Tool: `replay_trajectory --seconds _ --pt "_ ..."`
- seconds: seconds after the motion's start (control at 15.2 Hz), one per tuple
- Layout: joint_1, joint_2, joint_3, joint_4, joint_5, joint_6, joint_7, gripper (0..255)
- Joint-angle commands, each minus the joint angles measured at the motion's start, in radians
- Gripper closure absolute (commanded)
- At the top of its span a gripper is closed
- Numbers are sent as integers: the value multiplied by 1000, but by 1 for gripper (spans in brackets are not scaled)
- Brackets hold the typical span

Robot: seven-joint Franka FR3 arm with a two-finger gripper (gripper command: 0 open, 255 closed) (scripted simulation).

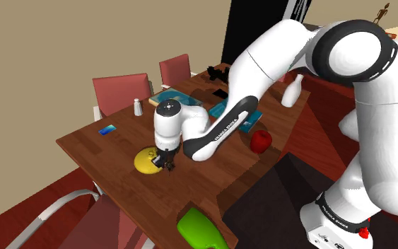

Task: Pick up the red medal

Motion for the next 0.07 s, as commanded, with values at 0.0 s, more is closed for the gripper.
replay_trajectory --seconds 0.0 --pt "-2 -7 3 -4 4 -4 -3 255"
